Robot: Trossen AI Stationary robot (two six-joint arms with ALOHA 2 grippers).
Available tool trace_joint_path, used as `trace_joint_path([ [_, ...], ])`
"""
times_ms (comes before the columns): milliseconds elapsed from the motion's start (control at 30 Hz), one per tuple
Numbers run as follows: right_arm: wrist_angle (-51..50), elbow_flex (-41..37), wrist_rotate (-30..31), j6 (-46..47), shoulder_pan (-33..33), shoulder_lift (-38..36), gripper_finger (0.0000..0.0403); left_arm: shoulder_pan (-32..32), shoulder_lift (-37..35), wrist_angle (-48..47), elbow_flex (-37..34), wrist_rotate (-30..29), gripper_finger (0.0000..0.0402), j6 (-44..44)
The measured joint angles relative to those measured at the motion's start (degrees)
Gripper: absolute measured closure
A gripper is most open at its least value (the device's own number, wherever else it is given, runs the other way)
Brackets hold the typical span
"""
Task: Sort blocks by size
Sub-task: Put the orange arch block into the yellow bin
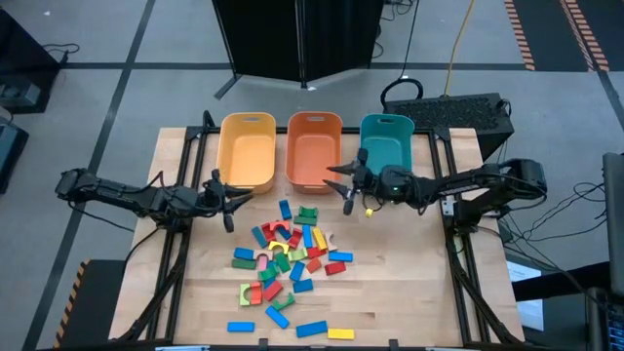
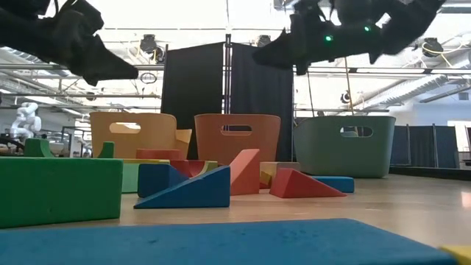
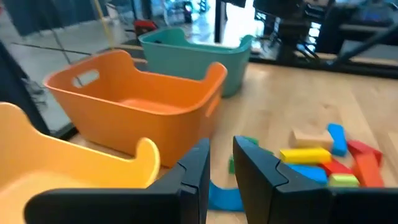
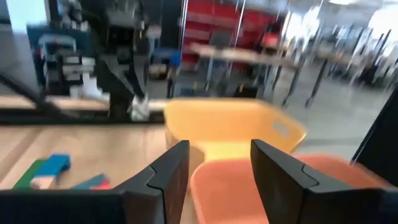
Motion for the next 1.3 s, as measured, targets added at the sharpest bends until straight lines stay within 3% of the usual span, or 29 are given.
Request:
trace_joint_path([
  [100, -8.2, 3.5, -0.1, 1.7, 2.0, 1.5, 0.0243, -0.4, 0.4, -1.5, 0.0, 2.2, 0.0329, -0.7],
  [300, -12.7, 7.0, 0.4, 5.6, 5.2, 2.1, 0.0243, -0.4, 2.9, -2.1, 0.0, 6.8, 0.0323, -0.9],
  [500, -16.6, 7.6, 0.9, 8.5, 7.0, 1.4, 0.0243, -0.4, 5.9, -1.6, 0.0, 7.5, 0.0278, -0.8],
  [800, -20.5, 7.5, 3.2, 10.3, 8.9, 1.1, 0.0243, -0.4, 14.4, 5.7, 0.0, 13.6, 0.0242, -2.3],
  [1300, -26.4, 7.5, 3.1, 10.1, 8.9, 1.1, 0.0243, -0.4, 31.8, 20.2, 0.0, 13.9, 0.0241, -0.7],
])
